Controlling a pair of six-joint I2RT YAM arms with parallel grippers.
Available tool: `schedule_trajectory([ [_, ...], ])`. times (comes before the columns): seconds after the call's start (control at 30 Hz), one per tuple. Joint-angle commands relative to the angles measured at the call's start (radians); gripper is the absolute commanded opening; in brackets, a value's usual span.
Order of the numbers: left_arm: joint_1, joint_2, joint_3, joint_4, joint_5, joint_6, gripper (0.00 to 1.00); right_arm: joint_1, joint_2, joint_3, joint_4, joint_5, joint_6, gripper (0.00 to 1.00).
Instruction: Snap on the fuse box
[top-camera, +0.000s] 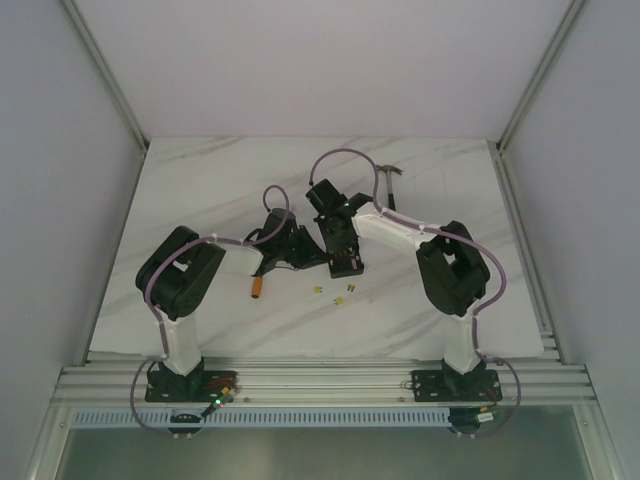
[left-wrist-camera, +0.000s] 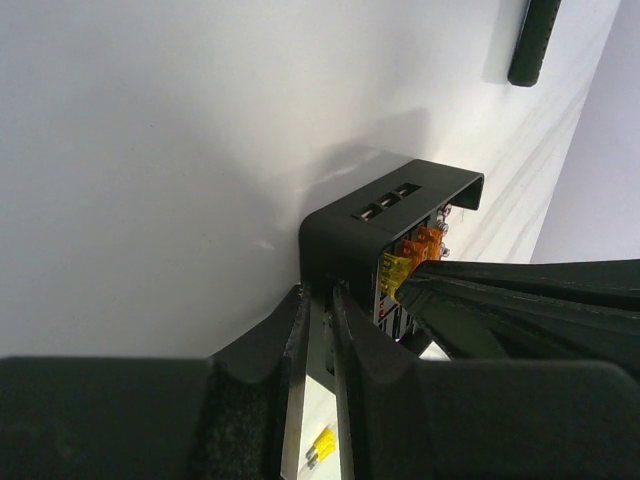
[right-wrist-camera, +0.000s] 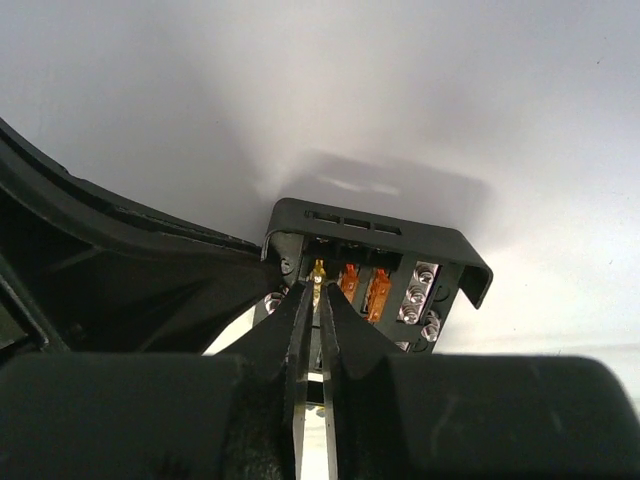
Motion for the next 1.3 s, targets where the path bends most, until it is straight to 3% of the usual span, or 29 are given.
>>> schedule_trajectory([
  [0.0, -0.007, 0.041, -0.025, -0.125, -0.061, 0.029, 0.23, -0.006, 0.021, 0.033, 0.001, -0.007, 0.007, 0.13],
  [0.2, -0.006, 0.039, -0.027, -0.126, -0.061, 0.030, 0.23, -0.010, 0.065, 0.050, -0.055, -0.010, 0.018, 0.00],
  [0.63, -0.006, 0.047, -0.020, -0.126, -0.063, 0.027, 0.23, -0.009, 0.247, -0.075, -0.104, -0.002, -0.026, 0.00],
  [0.87, -0.006, -0.008, -0.016, -0.131, -0.072, 0.030, 0.26, 0.004, 0.071, 0.006, -0.052, -0.006, -0.050, 0.00],
  [1.07, -0.007, -0.144, -0.055, -0.171, -0.128, 0.057, 0.34, 0.038, -0.123, 0.003, -0.024, -0.037, -0.057, 0.19],
  [1.27, -0.001, -0.274, -0.115, -0.202, -0.172, 0.077, 0.44, 0.093, -0.211, -0.112, -0.012, -0.059, -0.089, 0.33],
])
